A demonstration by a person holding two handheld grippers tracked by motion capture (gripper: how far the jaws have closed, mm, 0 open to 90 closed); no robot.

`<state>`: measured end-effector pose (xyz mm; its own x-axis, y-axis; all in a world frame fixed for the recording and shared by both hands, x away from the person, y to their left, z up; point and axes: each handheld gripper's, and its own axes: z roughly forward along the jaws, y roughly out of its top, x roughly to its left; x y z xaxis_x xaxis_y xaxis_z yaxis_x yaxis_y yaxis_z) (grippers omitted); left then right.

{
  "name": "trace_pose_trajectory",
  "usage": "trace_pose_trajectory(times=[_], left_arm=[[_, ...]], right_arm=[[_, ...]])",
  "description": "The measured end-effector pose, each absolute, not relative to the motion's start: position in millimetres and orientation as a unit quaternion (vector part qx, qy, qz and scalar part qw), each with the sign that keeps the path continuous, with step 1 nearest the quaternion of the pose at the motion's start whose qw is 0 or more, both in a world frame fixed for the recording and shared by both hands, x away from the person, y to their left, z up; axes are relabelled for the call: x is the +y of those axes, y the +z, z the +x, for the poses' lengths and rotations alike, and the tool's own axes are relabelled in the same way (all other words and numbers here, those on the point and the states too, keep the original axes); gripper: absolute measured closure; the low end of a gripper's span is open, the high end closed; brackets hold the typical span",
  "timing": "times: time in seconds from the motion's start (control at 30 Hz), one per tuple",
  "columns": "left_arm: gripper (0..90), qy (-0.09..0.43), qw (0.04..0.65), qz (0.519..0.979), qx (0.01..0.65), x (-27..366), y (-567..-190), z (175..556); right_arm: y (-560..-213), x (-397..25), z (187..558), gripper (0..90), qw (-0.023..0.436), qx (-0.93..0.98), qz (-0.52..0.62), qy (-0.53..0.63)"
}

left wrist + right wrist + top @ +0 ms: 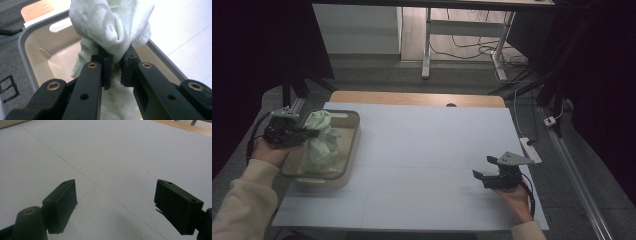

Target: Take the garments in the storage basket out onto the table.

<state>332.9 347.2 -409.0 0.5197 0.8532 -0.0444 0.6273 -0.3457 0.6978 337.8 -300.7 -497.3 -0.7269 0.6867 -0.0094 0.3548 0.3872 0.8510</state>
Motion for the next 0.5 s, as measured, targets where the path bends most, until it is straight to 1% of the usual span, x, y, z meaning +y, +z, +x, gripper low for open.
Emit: trace_pose_trajectory(times=[0.33, 0.5], left_arm=[[80.5, 0.183, 0.366, 0.793, 0.451, 345.8, -395.3, 328.3], [80.5, 0.188, 0.392, 0.782, 0.446, 345.2, -387.8, 324.7]], right_arm=[[-497.2, -301.0, 337.8, 18.1, 0.185, 0.811, 0.322, 0.453], [-497.1, -301.1, 337.7, 18.1, 0.185, 0.811, 0.322, 0.453]])
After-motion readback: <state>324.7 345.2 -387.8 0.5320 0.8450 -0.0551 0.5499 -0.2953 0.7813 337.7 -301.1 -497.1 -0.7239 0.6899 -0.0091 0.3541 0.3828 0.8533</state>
